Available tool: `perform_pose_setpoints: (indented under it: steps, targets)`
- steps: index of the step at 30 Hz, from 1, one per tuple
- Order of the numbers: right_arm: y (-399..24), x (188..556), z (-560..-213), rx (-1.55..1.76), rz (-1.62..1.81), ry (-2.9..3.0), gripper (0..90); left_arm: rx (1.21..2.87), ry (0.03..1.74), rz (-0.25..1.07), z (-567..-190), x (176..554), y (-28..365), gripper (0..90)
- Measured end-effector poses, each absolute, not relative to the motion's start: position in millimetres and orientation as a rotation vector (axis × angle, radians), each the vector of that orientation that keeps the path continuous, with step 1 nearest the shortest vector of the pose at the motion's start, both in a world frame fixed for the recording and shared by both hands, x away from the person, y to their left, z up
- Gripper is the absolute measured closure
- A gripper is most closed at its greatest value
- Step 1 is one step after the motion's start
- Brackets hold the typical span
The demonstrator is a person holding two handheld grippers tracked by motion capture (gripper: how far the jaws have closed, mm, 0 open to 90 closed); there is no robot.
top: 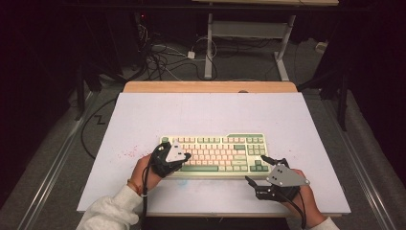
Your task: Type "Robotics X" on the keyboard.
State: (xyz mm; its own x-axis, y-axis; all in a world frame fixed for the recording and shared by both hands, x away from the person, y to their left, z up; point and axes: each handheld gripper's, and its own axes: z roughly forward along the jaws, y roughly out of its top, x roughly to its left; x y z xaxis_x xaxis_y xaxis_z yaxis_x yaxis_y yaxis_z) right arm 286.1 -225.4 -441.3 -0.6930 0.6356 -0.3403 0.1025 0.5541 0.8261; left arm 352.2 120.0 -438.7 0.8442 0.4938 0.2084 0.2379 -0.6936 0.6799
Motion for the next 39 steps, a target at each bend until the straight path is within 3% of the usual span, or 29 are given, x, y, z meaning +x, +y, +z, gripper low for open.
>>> perform_pose_setpoints:
  steps: [18,39]
  targets:
    - [-225,288,-446,0.584,1.061,2.191,22.4,2.406,0.569,0.457,-444,386,97,86.8]
    - [-224,288,-447,0.566,1.04,2.213,22.7,2.422,0.556,0.474,-447,390,91,86.9]
